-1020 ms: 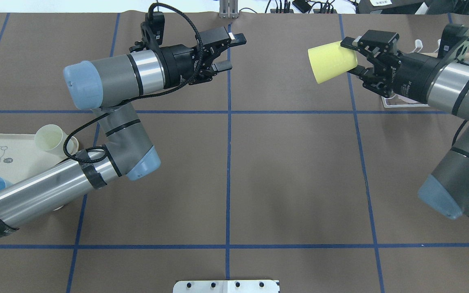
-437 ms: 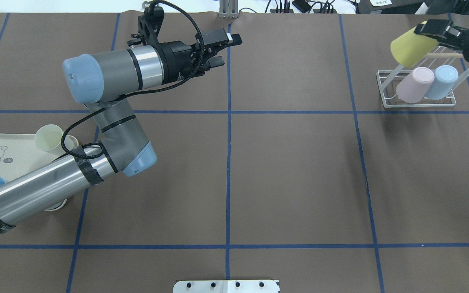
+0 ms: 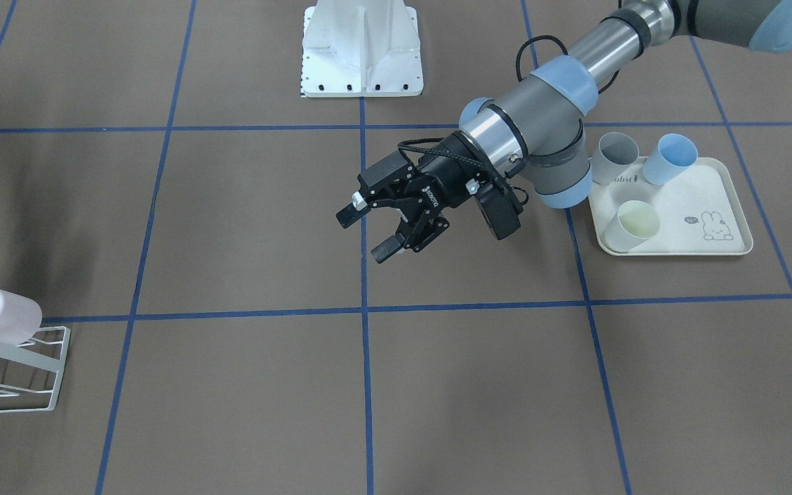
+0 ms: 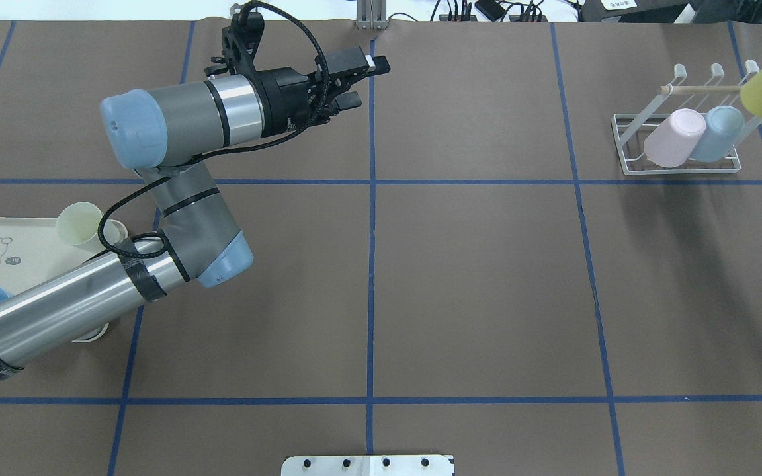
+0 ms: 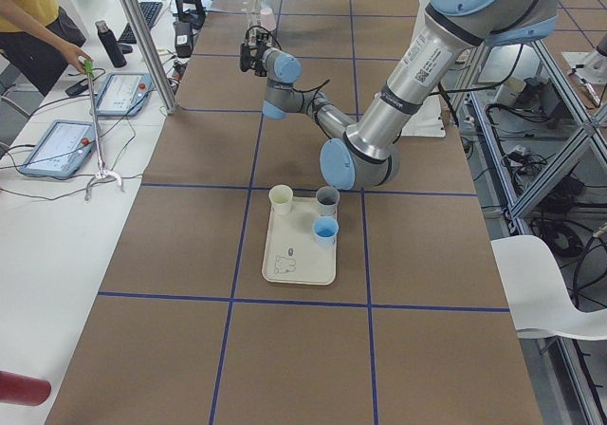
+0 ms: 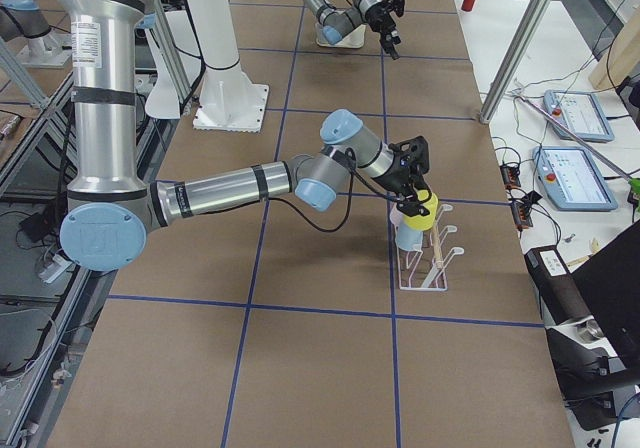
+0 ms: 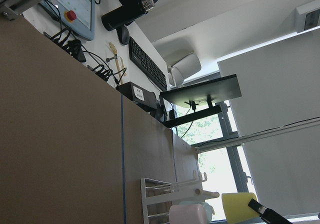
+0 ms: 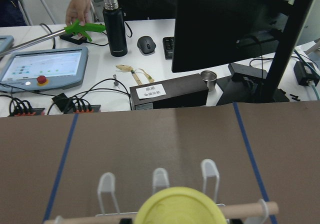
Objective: Transfer IKEA cup to right arm and place on rack
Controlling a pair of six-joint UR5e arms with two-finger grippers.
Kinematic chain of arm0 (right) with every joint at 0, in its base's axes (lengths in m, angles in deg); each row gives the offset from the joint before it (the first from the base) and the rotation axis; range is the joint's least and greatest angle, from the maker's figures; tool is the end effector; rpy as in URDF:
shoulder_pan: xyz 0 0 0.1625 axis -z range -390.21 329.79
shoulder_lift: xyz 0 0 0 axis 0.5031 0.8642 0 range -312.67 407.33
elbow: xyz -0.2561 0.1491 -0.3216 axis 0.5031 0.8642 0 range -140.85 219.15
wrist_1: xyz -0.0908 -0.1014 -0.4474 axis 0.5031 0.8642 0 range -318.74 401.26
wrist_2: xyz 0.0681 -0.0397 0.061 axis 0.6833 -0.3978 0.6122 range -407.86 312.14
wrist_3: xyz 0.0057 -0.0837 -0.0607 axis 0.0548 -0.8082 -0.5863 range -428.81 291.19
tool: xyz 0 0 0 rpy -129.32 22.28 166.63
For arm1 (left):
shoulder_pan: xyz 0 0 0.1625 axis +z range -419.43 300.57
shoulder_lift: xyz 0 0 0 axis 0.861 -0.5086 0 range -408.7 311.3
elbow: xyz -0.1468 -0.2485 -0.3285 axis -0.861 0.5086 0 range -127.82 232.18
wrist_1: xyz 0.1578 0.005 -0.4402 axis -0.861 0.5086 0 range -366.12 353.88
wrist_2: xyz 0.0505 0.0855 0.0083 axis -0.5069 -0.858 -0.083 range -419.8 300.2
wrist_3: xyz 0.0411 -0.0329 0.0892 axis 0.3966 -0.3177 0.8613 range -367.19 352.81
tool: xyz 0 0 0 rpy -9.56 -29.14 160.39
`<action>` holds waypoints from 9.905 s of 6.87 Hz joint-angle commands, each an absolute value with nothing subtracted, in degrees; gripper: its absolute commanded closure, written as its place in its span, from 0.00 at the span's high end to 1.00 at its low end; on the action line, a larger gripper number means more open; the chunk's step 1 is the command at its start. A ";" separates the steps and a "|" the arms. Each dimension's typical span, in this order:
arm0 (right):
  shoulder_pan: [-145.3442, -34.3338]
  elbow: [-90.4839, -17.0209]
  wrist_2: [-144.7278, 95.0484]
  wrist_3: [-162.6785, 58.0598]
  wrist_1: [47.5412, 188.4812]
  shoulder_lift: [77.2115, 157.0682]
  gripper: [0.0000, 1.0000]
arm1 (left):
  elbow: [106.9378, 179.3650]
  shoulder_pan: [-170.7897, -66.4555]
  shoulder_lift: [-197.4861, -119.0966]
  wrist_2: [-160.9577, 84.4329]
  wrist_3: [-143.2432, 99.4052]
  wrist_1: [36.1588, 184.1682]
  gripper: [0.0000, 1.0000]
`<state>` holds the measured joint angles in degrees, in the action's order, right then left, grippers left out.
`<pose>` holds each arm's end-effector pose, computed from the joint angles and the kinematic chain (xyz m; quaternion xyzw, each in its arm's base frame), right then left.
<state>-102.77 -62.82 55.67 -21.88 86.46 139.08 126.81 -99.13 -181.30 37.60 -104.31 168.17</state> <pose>-0.0659 -0.5741 0.4960 0.3326 -0.3328 0.1716 0.8656 0.5032 -0.5737 0.1488 0.1965 0.8020 -0.1742 0.5365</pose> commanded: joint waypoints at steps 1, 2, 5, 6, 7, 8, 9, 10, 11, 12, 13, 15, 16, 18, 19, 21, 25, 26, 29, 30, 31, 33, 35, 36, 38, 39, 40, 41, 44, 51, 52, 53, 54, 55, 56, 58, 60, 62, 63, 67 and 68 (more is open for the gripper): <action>-107.72 -58.50 63.04 -25.56 86.18 138.83 0.00 | 126.80 -99.07 -181.06 37.50 -104.31 168.08 1.00; -107.64 -58.32 63.32 -25.05 86.00 138.83 0.00 | 126.63 -98.89 -181.06 37.33 -104.39 168.08 1.00; -107.55 -53.24 63.32 -24.25 82.95 136.72 0.00 | 126.80 -98.36 -180.09 34.95 -104.40 168.17 1.00; -107.55 -52.70 63.49 -24.16 81.97 136.72 0.00 | 126.71 -98.28 -180.09 34.34 -104.40 168.17 1.00; -107.55 -52.43 64.63 -23.90 81.87 136.80 0.00 | 126.71 -98.27 -180.09 34.25 -104.40 168.17 1.00; -107.55 -52.43 64.99 -23.90 81.87 137.15 0.00 | 126.71 -98.27 -180.09 34.25 -104.40 168.17 1.00; -107.46 -52.43 64.99 -23.90 81.96 137.07 0.00 | 126.71 -98.27 -180.09 34.25 -104.40 168.17 1.00; -107.38 -51.38 64.99 -23.90 81.87 136.02 0.00 | 126.71 -98.27 -180.09 34.25 -104.40 168.17 1.00; -107.38 -51.29 64.90 -23.90 81.87 135.75 0.00 | 126.71 -98.19 -180.09 34.07 -104.40 168.17 1.00; -107.38 -51.11 64.73 -23.81 81.87 134.97 0.00 | 126.71 -97.84 -180.09 33.20 -104.40 168.17 1.00; -107.38 -50.93 64.81 -23.81 81.87 134.96 0.00 | 126.63 -97.49 -180.09 33.11 -104.40 168.17 1.00; -107.11 -50.06 64.99 -23.90 81.78 134.96 0.00 | 126.63 -97.13 -180.09 32.23 -104.40 168.17 1.00; -106.85 -49.97 64.99 -23.72 81.43 135.05 0.00 | 126.71 -97.13 -180.09 32.23 -104.40 168.17 1.00; -105.89 -49.97 64.99 -23.37 81.34 135.13 0.00 | 126.63 -97.13 -180.09 32.31 -104.40 168.17 1.00; -105.45 -49.97 64.90 -23.37 81.34 135.13 0.00 | 126.63 -97.13 -180.09 32.31 -104.40 168.17 1.00; -104.92 -49.35 64.73 -23.46 81.34 135.05 0.00 | 126.71 -97.13 -180.09 32.31 -104.40 168.17 1.00; -104.12 -48.82 64.37 -23.46 80.47 135.05 1.00 | 126.80 -97.74 -180.09 32.84 -103.26 168.17 1.00; -104.12 -49.17 64.46 -23.37 80.03 135.05 1.00 | 126.98 -98.10 -179.31 33.10 -95.51 167.30 1.00; -103.77 -54.68 66.91 -15.12 76.77 136.09 1.00 | 130.91 -107.88 -166.24 39.82 -62.92 157.68 1.00; -103.68 -56.54 70.14 -14.07 76.95 137.23 1.00 | 133.63 -114.64 -162.20 45.70 -52.64 153.71 1.00; -103.60 -58.30 72.96 -13.10 76.86 138.90 1.00 | 134.79 -120.71 -156.86 50.55 -41.40 152.80 1.00; -102.98 -59.98 75.88 -12.83 76.77 141.02 1.00 | 135.76 -126.39 -148.04 54.89 -30.50 148.70 1.00; -102.28 -61.22 76.50 -12.74 76.68 141.64 1.00 | 143.62 -126.49 -141.56 58.21 -29.26 133.09 1.00; -102.36 -61.74 76.68 -12.74 76.60 142.25 1.00 | 147.68 -126.23 -133.77 60.16 -27.68 132.75 1.00; -101.93 -61.66 76.94 -12.82 76.60 143.21 1.00 | 151.40 -125.79 -126.43 66.57 -28.89 132.31 1.00; -101.67 -61.66 76.94 -12.82 76.51 143.39 1.00 | 151.58 -125.18 -123.26 66.76 -29.59 132.14 1.00; -101.58 -61.66 76.94 -12.82 76.51 143.40 1.00 | 151.59 -122.12 -121.84 67.38 -29.60 130.48 1.00; -101.49 -61.74 76.94 -12.74 75.55 143.83 1.00 | 151.67 -120.88 -121.21 67.56 -30.12 130.55 1.00; -101.49 -61.48 76.68 -12.74 71.06 146.73 1.00 | 154.21 -120.16 -121.12 71.77 -32.50 130.73 1.00; -101.49 -61.22 76.86 -12.74 68.17 148.93 1.00 | 151.94 -111.37 -121.21 70.90 -38.48 130.73 0.00; -101.49 -61.22 76.86 -12.74 68.16 149.11 1.00 | 153.16 -112.15 -121.38 70.90 -38.48 130.82 0.00; -101.49 -61.22 76.86 -12.74 68.07 149.20 1.00 | 157.00 -113.73 -121.12 70.90 -38.48 130.38 0.00; -101.49 -61.22 76.94 -12.74 68.07 149.20 1.00 | 160.17 -121.66 -121.21 70.81 -38.39 130.29 0.00; -101.49 -61.22 76.86 -12.65 68.07 149.11 1.00 | 162.64 -124.87 -121.47 70.72 -38.48 129.16 0.00; -101.40 -61.48 76.86 -11.34 68.07 148.59 1.00 | 162.75 -127.69 -125.21 68.81 -39.43 126.54 0.00; -100.27 -61.74 76.86 -2.77 65.63 146.31 1.00 | 160.74 -127.37 -143.17 67.91 -51.83 115.48 0.00; -95.01 -61.83 76.51 16.53 60.53 140.09 1.00 | 156.63 -120.12 -157.42 67.91 -72.13 116.05 0.00; -91.40 -63.05 76.33 31.39 58.24 134.55 1.00 | 148.90 -114.47 -167.68 67.65 -88.58 128.87 0.00; -90.07 -63.24 76.15 38.87 57.62 130.95 1.00 | 145.29 -113.23 -167.70 67.12 -97.36 142.81 0.00; -76.75 -67.97 59.60 58.06 57.61 121.17 1.00 | 136.49 -105.05 -170.60 52.80 -122.45 179.43 0.00; -72.87 -69.03 54.15 62.28 57.61 119.33 1.00 | 134.90 -103.91 -171.12 52.62 -126.24 185.16 0.00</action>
<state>-77.68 -67.57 60.59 57.53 57.62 121.35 136.78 -105.22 -170.56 53.45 -121.19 177.68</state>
